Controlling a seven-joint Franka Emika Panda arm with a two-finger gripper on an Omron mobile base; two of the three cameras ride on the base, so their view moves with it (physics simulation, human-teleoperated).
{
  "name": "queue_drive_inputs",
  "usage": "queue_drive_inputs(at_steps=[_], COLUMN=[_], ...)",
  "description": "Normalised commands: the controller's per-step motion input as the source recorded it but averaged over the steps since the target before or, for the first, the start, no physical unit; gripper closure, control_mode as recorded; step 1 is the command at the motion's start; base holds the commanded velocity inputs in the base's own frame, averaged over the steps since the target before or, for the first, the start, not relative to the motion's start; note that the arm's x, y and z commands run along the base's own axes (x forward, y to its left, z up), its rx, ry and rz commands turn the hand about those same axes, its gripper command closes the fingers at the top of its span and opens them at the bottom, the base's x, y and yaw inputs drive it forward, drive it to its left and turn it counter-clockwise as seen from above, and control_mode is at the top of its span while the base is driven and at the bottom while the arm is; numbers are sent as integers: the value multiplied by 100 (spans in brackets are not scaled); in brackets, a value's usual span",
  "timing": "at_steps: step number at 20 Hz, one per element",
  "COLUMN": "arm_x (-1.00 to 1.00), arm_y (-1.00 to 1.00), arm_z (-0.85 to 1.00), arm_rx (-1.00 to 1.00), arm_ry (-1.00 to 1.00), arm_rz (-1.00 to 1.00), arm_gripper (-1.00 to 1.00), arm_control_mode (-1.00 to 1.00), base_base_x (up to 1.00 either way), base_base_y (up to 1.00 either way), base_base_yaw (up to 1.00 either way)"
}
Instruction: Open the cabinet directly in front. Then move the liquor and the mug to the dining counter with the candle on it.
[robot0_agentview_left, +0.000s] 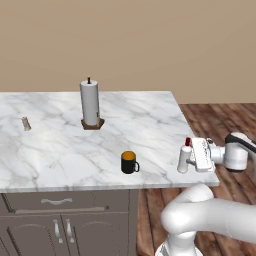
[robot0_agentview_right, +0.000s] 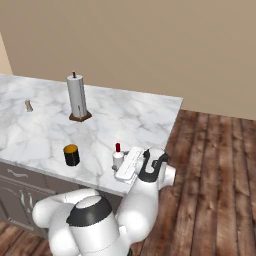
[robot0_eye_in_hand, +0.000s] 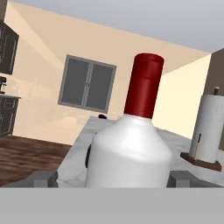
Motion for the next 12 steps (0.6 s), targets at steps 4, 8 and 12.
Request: queue_drive_inputs(at_steps=[4,8,12], arm_x=[1,0,0], arm_y=[0,0,0], arm_z=[0,11,16], arm_rx=[1,3,3], arm_ry=[0,0,0], arm_rz=[0,0,0], arm_gripper=[-100,-100,-100], arm_control_mode=[-100,-100,-100], base_base_x=[0,0,0], base_base_y=[0,0,0], base_base_yaw=[0,0,0])
